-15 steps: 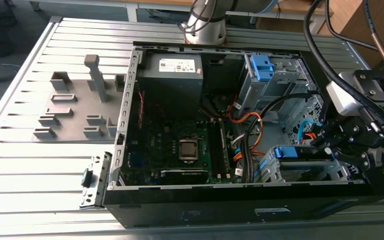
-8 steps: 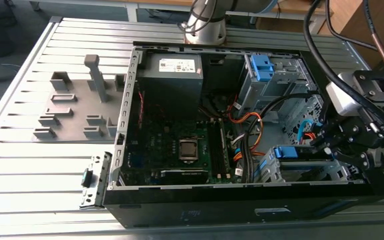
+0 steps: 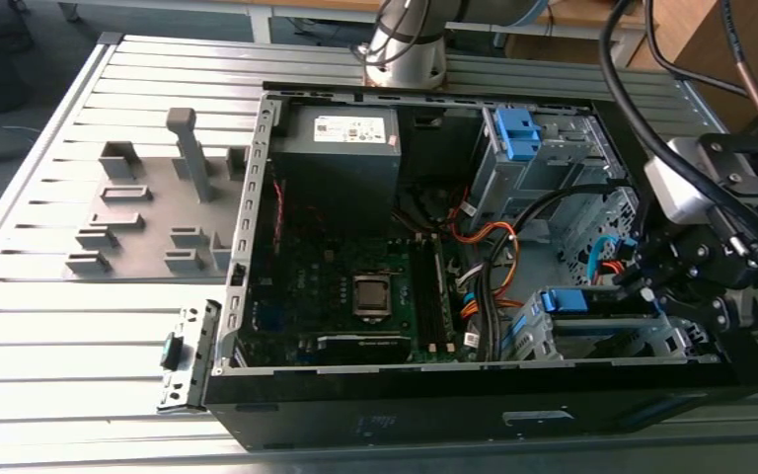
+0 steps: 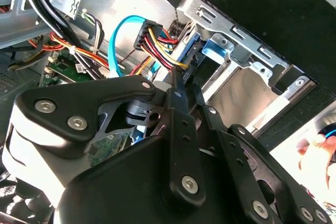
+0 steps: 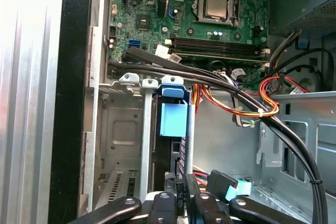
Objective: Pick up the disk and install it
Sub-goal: 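Insert the first disk wire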
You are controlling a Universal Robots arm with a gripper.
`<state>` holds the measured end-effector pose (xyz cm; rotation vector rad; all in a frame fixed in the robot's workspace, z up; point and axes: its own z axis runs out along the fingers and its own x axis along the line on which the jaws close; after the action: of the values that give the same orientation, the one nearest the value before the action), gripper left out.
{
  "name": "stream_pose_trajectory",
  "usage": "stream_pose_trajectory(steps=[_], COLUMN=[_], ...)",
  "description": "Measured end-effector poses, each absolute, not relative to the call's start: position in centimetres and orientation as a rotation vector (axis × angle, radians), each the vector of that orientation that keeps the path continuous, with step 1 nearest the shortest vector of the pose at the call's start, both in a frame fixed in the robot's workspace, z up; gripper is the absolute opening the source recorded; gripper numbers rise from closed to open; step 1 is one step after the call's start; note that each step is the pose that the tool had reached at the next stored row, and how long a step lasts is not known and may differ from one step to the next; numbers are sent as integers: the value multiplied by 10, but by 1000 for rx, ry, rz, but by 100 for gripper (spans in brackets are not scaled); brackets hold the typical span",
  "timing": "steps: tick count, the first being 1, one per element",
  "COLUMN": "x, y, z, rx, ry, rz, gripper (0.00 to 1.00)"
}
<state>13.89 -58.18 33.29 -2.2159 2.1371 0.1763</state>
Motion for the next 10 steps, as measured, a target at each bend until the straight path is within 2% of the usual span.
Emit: stream_pose_trajectory(steps=[10], x=[139], y=[-582], z=[329], rx=[-2204], ry=[2149], rz=[176], gripper=[19])
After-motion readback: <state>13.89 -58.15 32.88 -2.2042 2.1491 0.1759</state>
